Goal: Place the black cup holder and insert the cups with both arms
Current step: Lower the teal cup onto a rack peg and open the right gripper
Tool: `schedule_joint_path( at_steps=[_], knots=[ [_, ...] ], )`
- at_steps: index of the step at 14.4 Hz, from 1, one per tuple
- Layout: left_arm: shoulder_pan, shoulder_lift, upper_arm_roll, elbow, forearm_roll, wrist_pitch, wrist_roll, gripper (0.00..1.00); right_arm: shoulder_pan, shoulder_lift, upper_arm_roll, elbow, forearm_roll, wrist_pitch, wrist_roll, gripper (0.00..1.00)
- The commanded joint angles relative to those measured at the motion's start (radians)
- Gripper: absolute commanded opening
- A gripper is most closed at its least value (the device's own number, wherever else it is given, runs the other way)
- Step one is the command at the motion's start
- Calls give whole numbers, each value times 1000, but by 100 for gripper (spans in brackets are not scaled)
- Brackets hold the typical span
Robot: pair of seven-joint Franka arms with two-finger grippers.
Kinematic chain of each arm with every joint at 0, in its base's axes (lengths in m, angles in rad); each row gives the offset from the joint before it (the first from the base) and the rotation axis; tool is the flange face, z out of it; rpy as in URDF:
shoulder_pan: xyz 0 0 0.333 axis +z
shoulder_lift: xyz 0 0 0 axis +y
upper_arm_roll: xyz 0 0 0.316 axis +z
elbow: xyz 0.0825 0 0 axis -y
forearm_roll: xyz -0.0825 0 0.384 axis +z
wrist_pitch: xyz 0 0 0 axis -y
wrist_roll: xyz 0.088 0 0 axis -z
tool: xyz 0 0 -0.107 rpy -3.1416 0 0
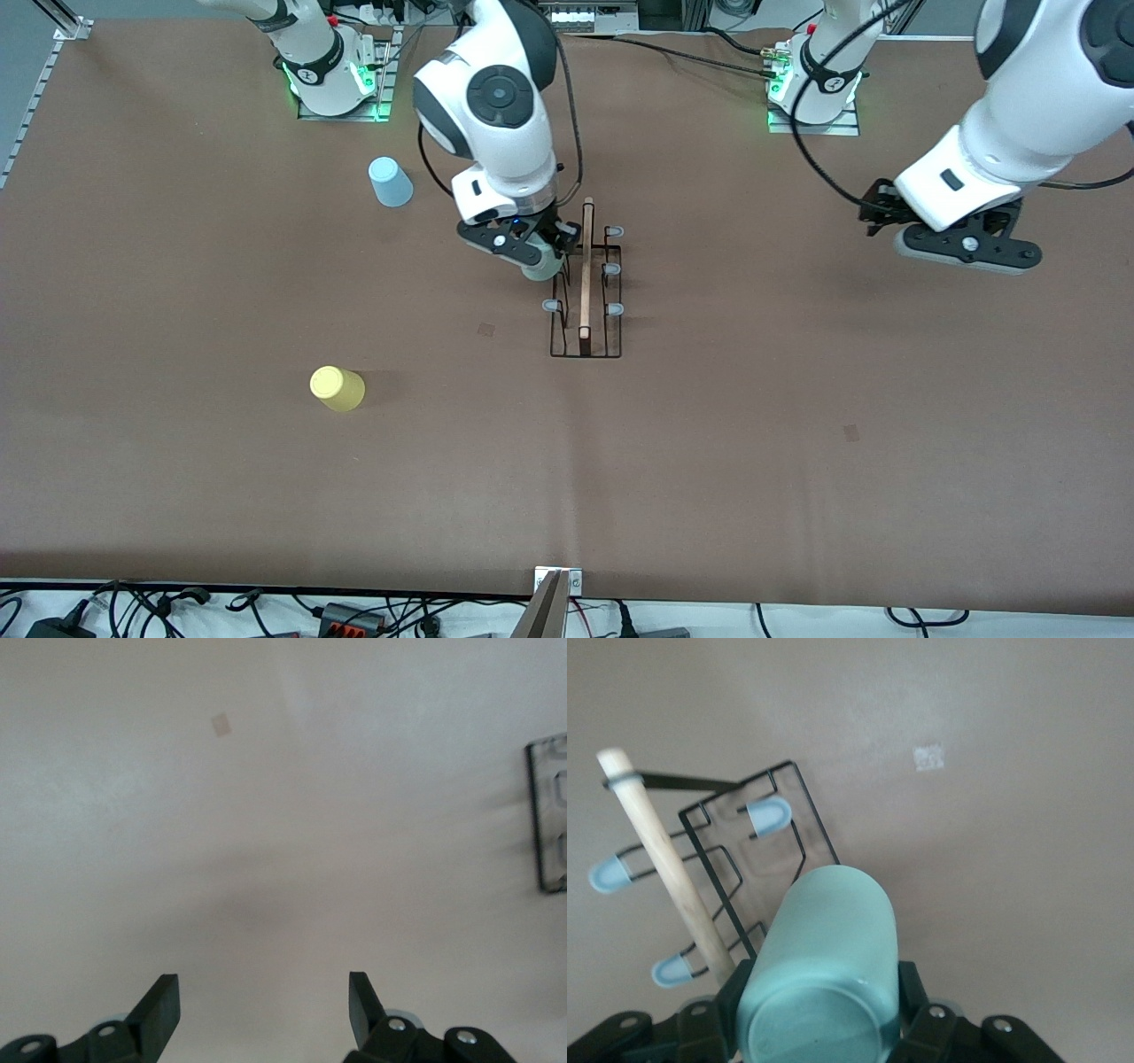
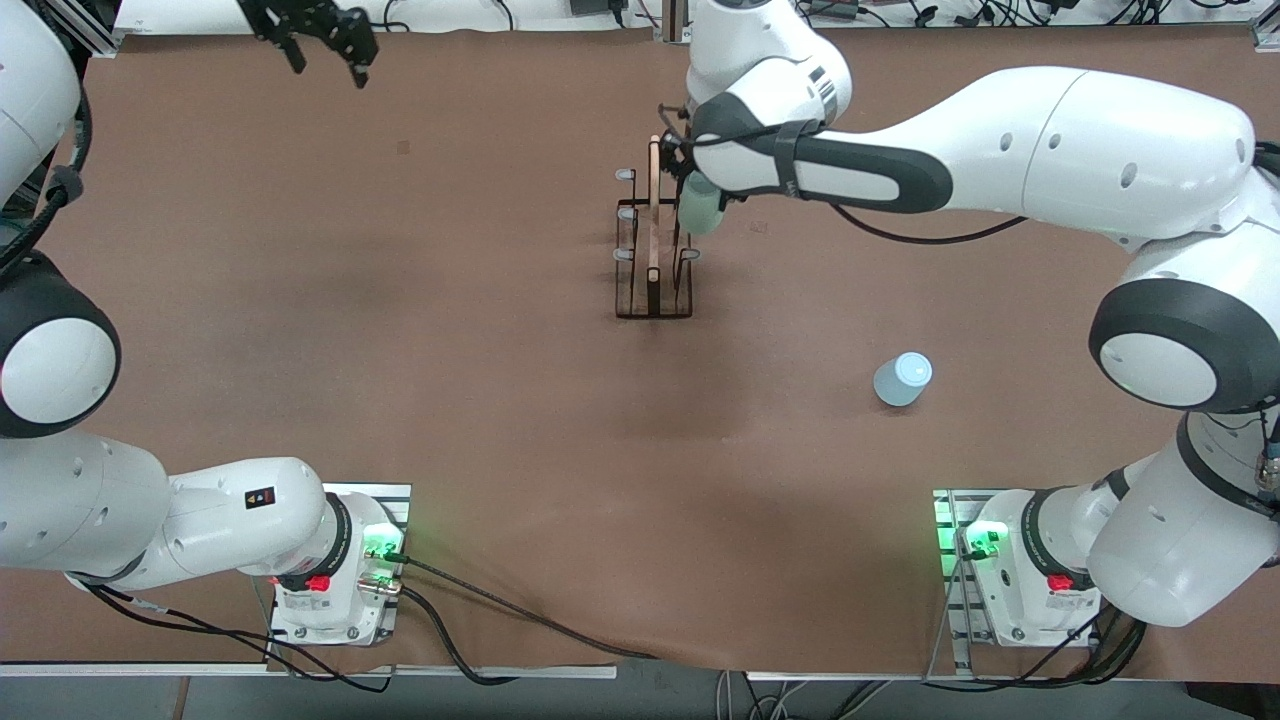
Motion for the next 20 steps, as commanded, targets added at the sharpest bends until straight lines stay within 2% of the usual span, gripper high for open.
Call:
schedule_joint_path(
  at_steps=[1,4,5,6,11,12,13,14,17,20],
  knots=[
    [61,-24,-7,-61,-26,21,75,85,13,-6,26,-11,18,-20,33,15],
    [69,-3,-8,-54,-24,26,74,87,15,-6,52,-22,15,-15,92,16],
    [69,11,-8,-49,-24,39,74,91,15,-8,55,-36,12,-15,92,16],
    [70,20,-8,-48,-24,55,74,100,15,-13,55,-53,9,-15,92,16],
    [70,26,-7,-34,-24,39,101,100,13,-16,69,-87,2,-9,92,16],
    [67,26,-8,-32,-23,39,113,100,13,-16,69,-87,2,-6,92,21],
    [67,26,-8,-29,-18,44,113,100,8,-16,69,-84,2,-4,89,53],
    [61,26,-8,-12,-10,44,112,100,2,-16,69,-85,2,2,78,100],
    [53,65,-10,64,-27,41,106,100,-51,-45,68,-82,2,-10,-6,100],
    [49,91,-11,116,-41,32,110,100,-181,-111,67,-90,2,-88,-255,100]
  ],
)
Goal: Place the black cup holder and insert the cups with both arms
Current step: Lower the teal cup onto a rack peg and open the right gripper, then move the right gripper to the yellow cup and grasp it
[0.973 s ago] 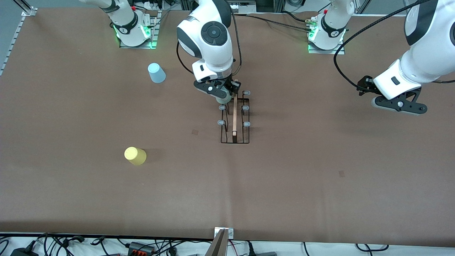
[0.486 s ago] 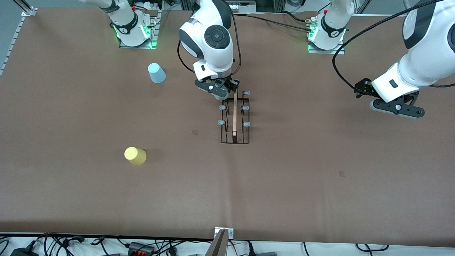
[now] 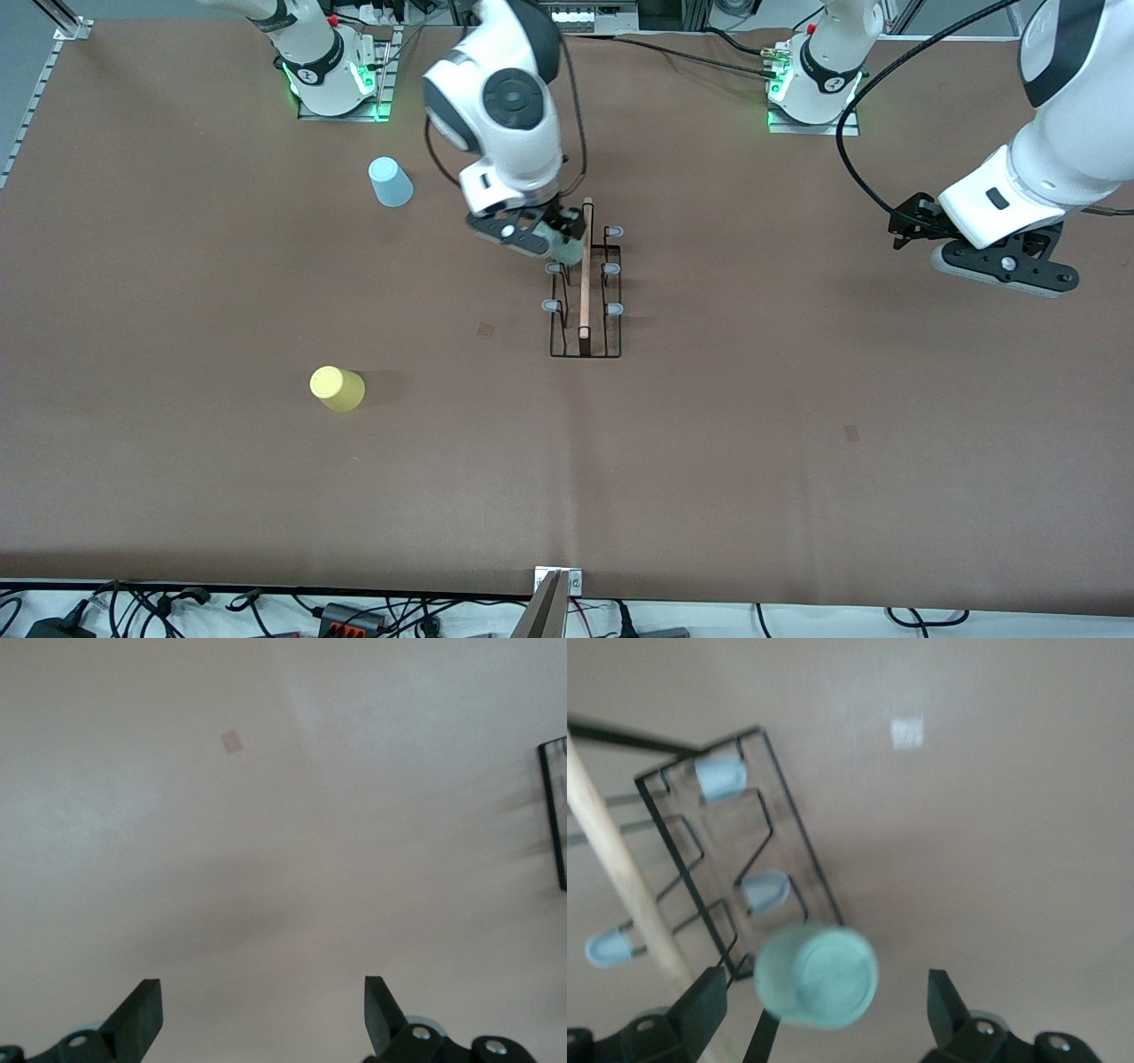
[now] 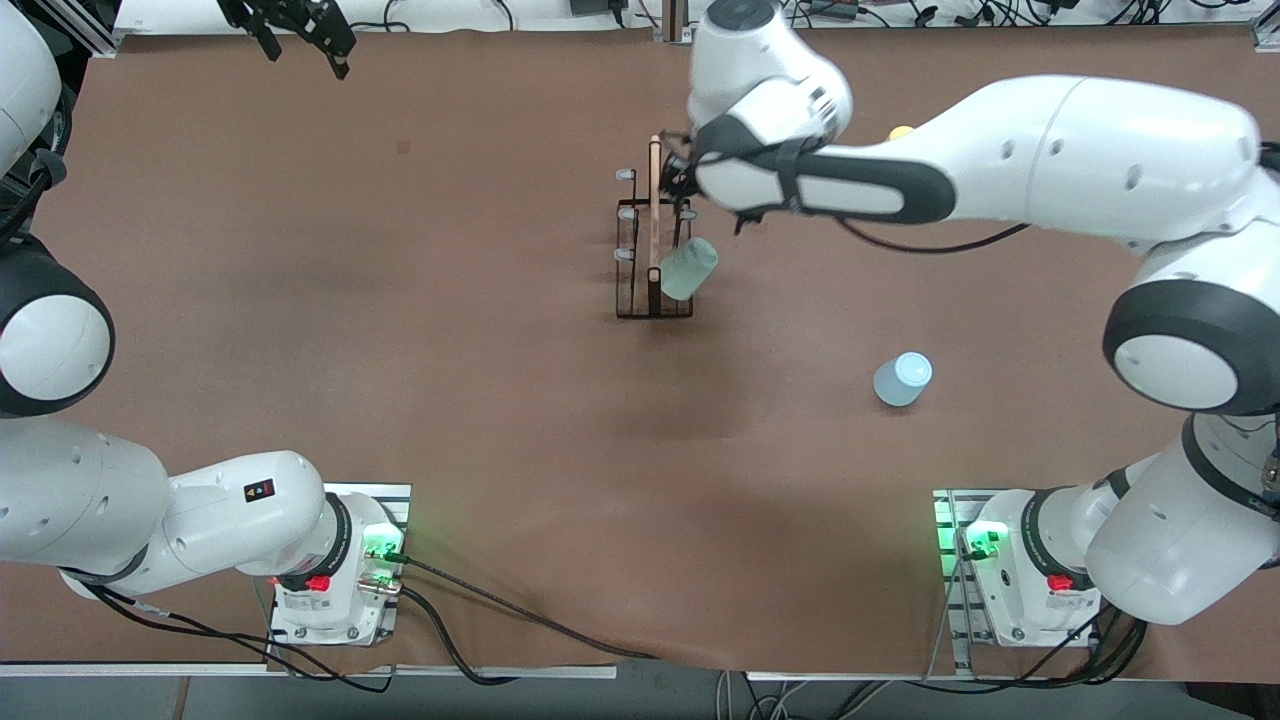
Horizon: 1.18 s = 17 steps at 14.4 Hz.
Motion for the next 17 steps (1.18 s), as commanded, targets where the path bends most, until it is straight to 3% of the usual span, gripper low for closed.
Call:
schedule_joint_path(
  at_steps=[1,3,6,8,12,14,17],
  knots=[
    [-3,49,-2,87,-55,-32,19,100,-163,-89,15,-30,-1,-129,-269,100],
    [11,57,1,101,-63,-36,21,100,-311,-127,15,-82,-22,-139,-516,100],
    [9,69,3,140,-51,-44,10,100,-505,-135,15,-156,-45,-33,-839,100],
    [14,66,0,137,-48,-62,1,100,-566,-112,13,-189,-54,71,-925,100],
    [17,60,3,137,-54,-122,-89,100,-593,0,15,-194,-177,293,-953,100],
    [-24,35,56,114,-62,-116,-80,100,-593,48,13,-193,-183,395,-954,100],
    [-217,3,278,78,-89,-110,-80,100,-600,98,12,-190,-234,470,-954,100]
  ],
)
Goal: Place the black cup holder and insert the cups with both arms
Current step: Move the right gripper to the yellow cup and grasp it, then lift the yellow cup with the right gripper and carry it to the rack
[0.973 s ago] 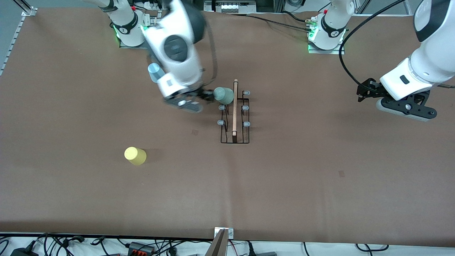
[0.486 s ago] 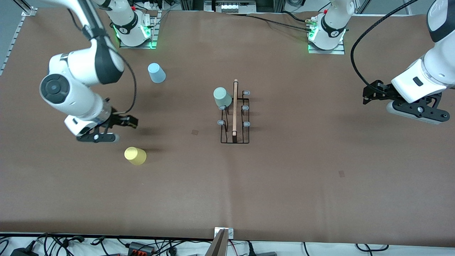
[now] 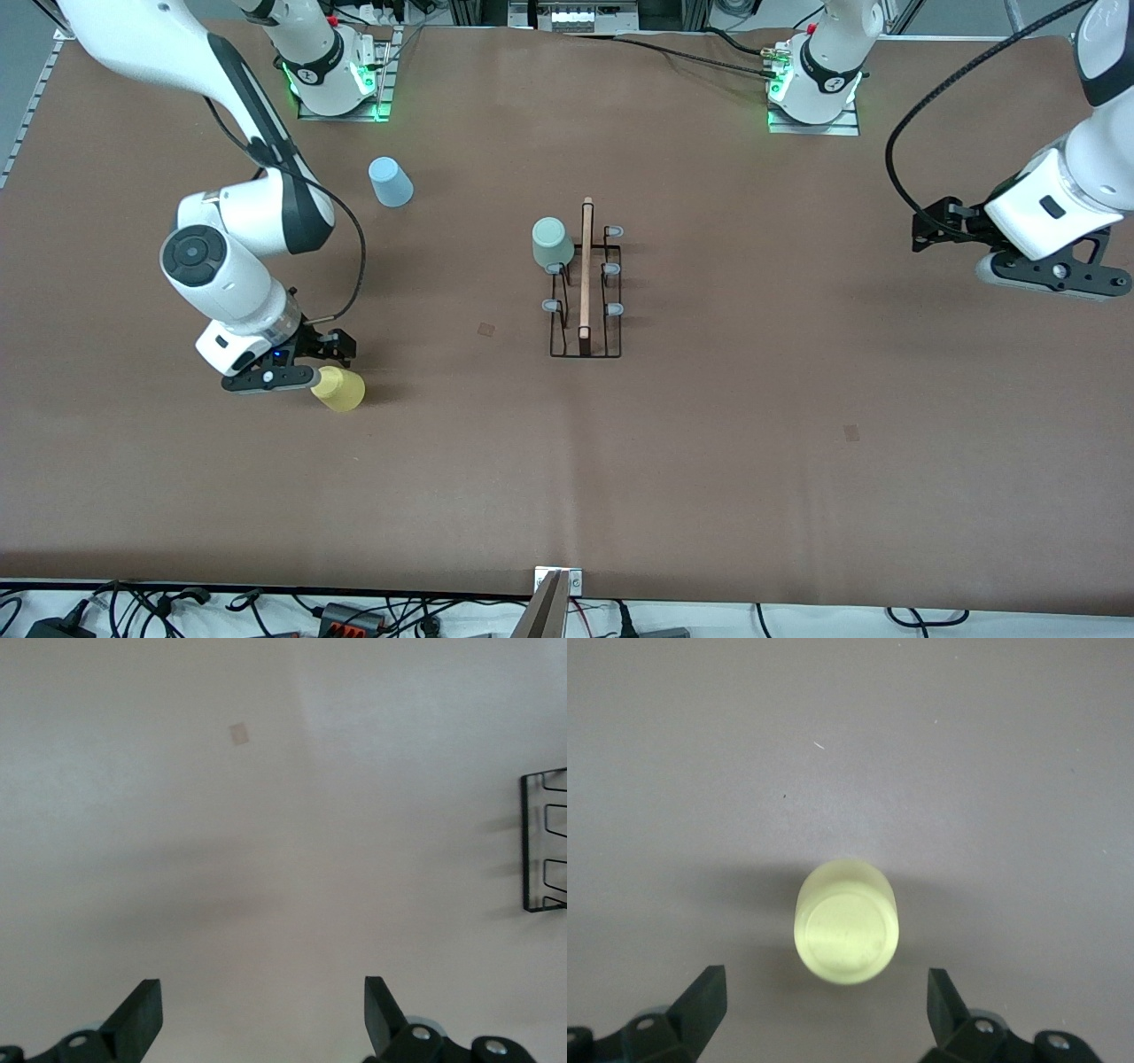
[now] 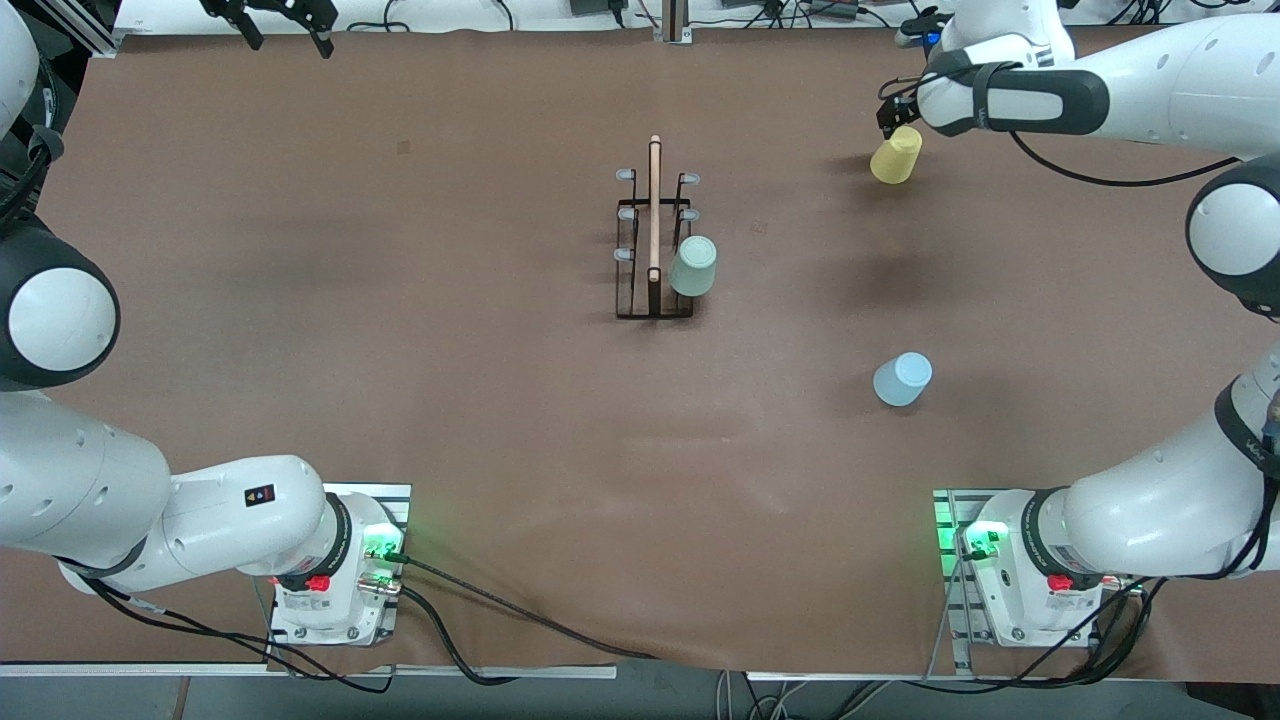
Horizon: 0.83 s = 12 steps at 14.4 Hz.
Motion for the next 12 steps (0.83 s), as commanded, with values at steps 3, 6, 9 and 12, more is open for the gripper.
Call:
schedule_joint_path(
  at_steps=[3,6,9,12],
  knots=[
    [-282,-160,323,-217,-52,133,-5,100,-30,53,6,3,-55,94,-9,100],
    [-289,-182,334,-250,-51,143,-4,100,-33,83,6,3,-55,144,-5,100],
    [-275,-182,333,-246,-51,214,-6,100,-44,103,6,4,-57,170,-2,100],
    [-277,-202,321,-233,-51,182,-7,100,-44,110,6,6,-57,181,-11,73]
  ],
)
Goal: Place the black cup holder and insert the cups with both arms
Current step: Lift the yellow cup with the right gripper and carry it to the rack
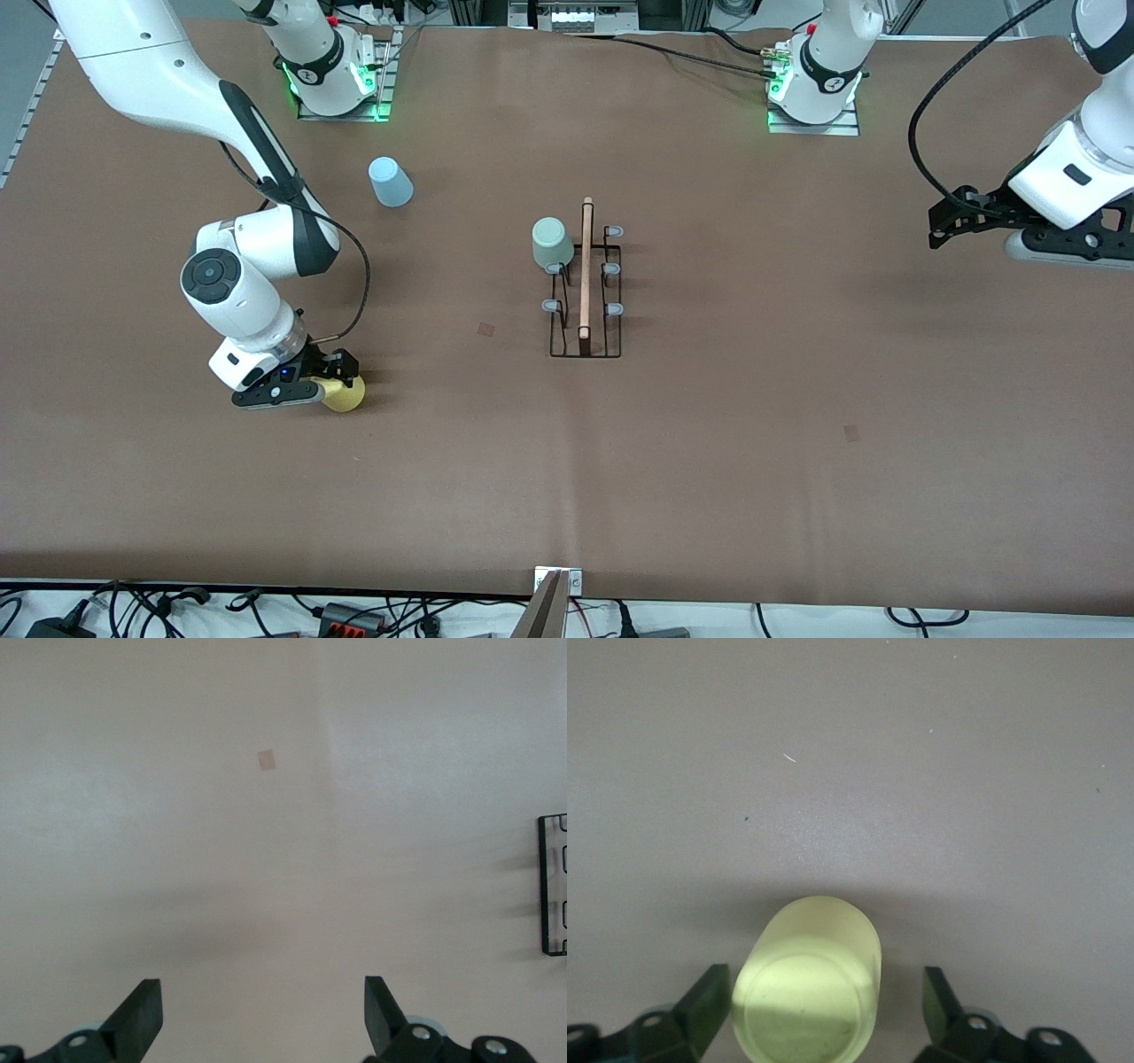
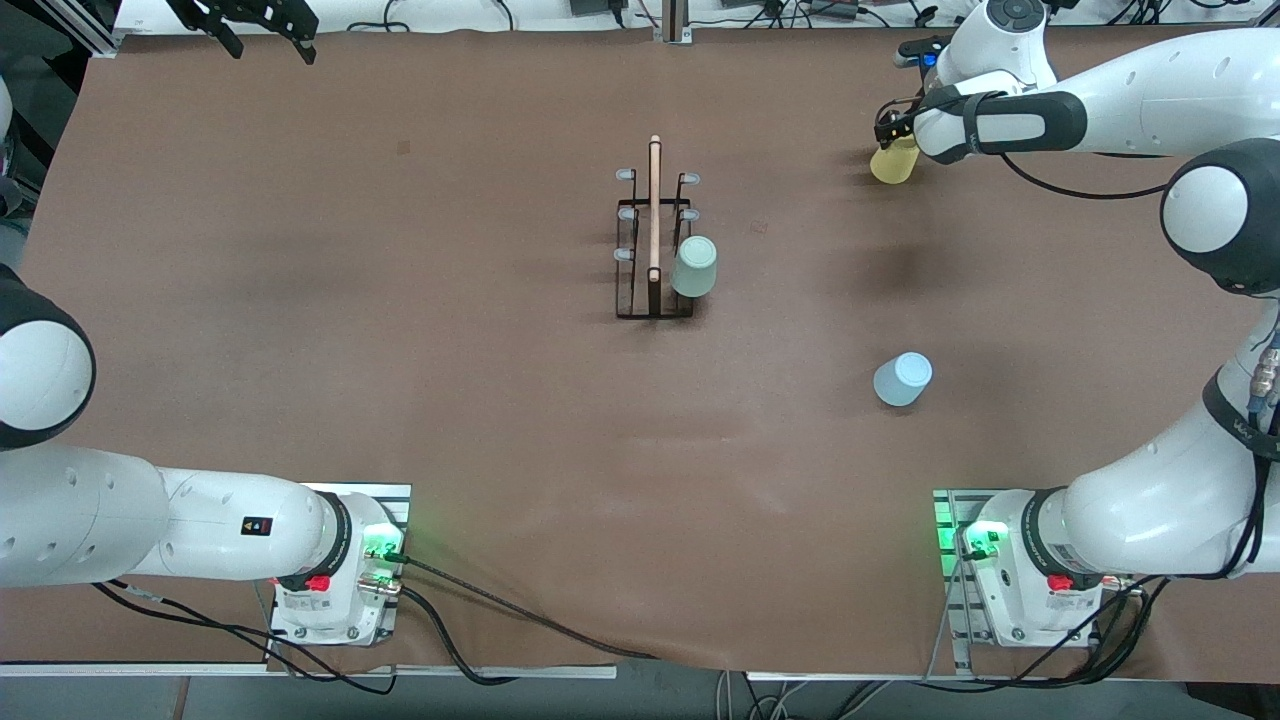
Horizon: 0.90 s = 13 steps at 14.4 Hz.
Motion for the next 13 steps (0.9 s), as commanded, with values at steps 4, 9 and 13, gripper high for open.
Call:
schedule_joint_path(
  at_steps=[4,9,13],
  knots=[
    [-7,-12,1,32,-24,-61,-10,100,-8,-12,12,5,-17,6,-12,19],
    [-7,-11,1,33,-24,-62,-11,100,69,-147,23,42,-2,-250,55,12],
    [-7,-12,1,33,-24,-70,-11,100,205,-206,61,183,3,-496,389,12]
  ],
)
